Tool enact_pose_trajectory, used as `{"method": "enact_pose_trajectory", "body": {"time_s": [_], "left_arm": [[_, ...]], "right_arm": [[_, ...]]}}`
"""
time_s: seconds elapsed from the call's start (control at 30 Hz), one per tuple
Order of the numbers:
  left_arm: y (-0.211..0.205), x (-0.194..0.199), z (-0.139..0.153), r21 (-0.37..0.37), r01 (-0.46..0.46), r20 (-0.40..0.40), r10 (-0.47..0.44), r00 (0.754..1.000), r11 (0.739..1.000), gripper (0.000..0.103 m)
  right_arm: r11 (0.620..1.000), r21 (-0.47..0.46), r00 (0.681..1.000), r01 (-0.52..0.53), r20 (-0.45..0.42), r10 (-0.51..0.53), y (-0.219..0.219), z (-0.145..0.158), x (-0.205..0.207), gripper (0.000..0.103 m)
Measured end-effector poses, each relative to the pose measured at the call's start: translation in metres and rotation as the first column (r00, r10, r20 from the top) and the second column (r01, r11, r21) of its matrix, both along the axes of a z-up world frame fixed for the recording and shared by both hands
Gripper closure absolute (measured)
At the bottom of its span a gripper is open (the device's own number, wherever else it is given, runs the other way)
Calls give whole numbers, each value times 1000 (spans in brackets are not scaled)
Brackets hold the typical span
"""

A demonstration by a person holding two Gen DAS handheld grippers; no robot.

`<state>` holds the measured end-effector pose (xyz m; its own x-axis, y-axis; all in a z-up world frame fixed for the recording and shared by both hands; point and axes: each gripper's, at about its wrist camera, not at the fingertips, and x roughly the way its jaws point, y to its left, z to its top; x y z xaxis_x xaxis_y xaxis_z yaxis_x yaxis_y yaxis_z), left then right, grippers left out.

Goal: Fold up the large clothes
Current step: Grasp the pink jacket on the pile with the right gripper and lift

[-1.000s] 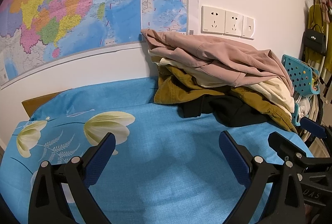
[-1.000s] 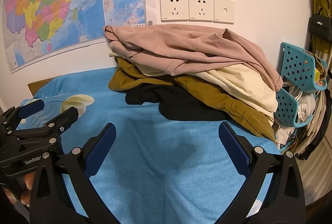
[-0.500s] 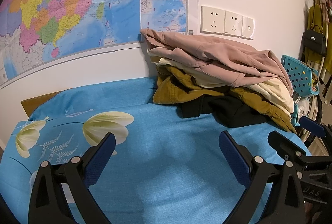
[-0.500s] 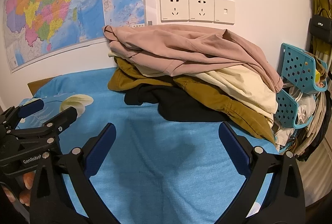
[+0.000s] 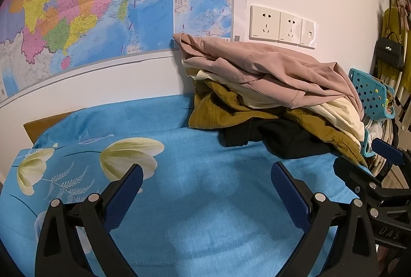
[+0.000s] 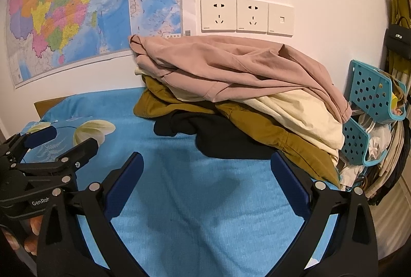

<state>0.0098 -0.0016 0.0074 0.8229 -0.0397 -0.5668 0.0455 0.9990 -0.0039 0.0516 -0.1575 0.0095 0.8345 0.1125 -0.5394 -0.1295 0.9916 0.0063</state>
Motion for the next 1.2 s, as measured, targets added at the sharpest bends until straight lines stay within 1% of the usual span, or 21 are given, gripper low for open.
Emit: {"method": "enact_pose_trajectory", "body": {"time_s": [0.2, 0.3, 0.4, 0.57, 0.63, 0.7, 0.73, 0.83, 0.87, 0.9, 0.93, 0.97, 1.0, 1.03, 1.07, 1.1, 1.13, 1.2], "left_arm": [[1, 9, -1, -19, 16, -16, -16, 1000, 1000, 7], [3, 19, -3, -39, 24, -36, -25, 999, 999, 7], [7, 30, -2, -48, 14, -37, -16, 999, 999, 7], [16, 55, -3, -50, -19, -43, 17, 999, 999, 7], [19, 65, -3, -52, -27, -51, 25, 998, 998, 7], [21, 72, -4, -45, -38, -56, 35, 998, 998, 7], [23, 76, -5, -43, -41, -57, 38, 998, 998, 7], [25, 84, -8, -35, -48, -66, 46, 997, 998, 7], [25, 87, -10, -33, -51, -70, 48, 996, 998, 7], [26, 90, -12, -31, -54, -79, 51, 996, 998, 7], [27, 93, -15, -30, -54, -87, 51, 995, 998, 7], [27, 95, -17, -29, -56, -91, 53, 994, 998, 7], [28, 98, -20, -24, -60, -96, 57, 994, 998, 7], [29, 100, -22, -21, -61, -100, 58, 993, 998, 7], [30, 103, -24, -22, -61, -104, 59, 993, 998, 7], [31, 105, -25, -22, -62, -108, 59, 992, 998, 7], [32, 107, -27, -21, -63, -112, 60, 992, 998, 7], [33, 110, -29, -24, -60, -116, 57, 992, 998, 7]], "right_arm": [[1000, -9, 1000, -7, 0, 7, 0, 1, 4, 6], [999, -29, 999, -28, 15, 28, 3, 5, 10, 6], [997, -63, 998, -50, 44, 53, 7, 13, 24, 6], [981, -170, 990, -89, 89, 105, 29, 29, 69, 6], [967, -222, 985, -127, 90, 150, 44, 32, 93, 6], [952, -260, 976, -163, 100, 195, 56, 32, 109, 6], [936, -284, 969, -206, 76, 236, 64, 30, 124, 6], [923, -311, 969, -225, 28, 246, 72, 24, 154, 9], [919, -324, 970, -224, 17, 242, 74, 22, 165, 14], [919, -321, 970, -229, 2, 243, 73, 20, 172, 16], [920, -306, 967, -245, -13, 254, 71, 20, 178, 17], [917, -281, 957, -284, -24, 289, 68, 23, 182, 23], [911, -266, 947, -315, -29, 319, 65, 26, 181, 42], [909, -249, 941, -335, -34, 337, 62, 31, 180, 53], [913, -238, 942, -331, -25, 335, 55, 39, 179, 73], [918, -230, 944, -324, -10, 331, 48, 46, 177, 86], [929, -190, 946, -317, 12, 324, 36, 55, 178, 89], [937, -108, 941, -332, 28, 336, 22, 66, 182, 89]]}}
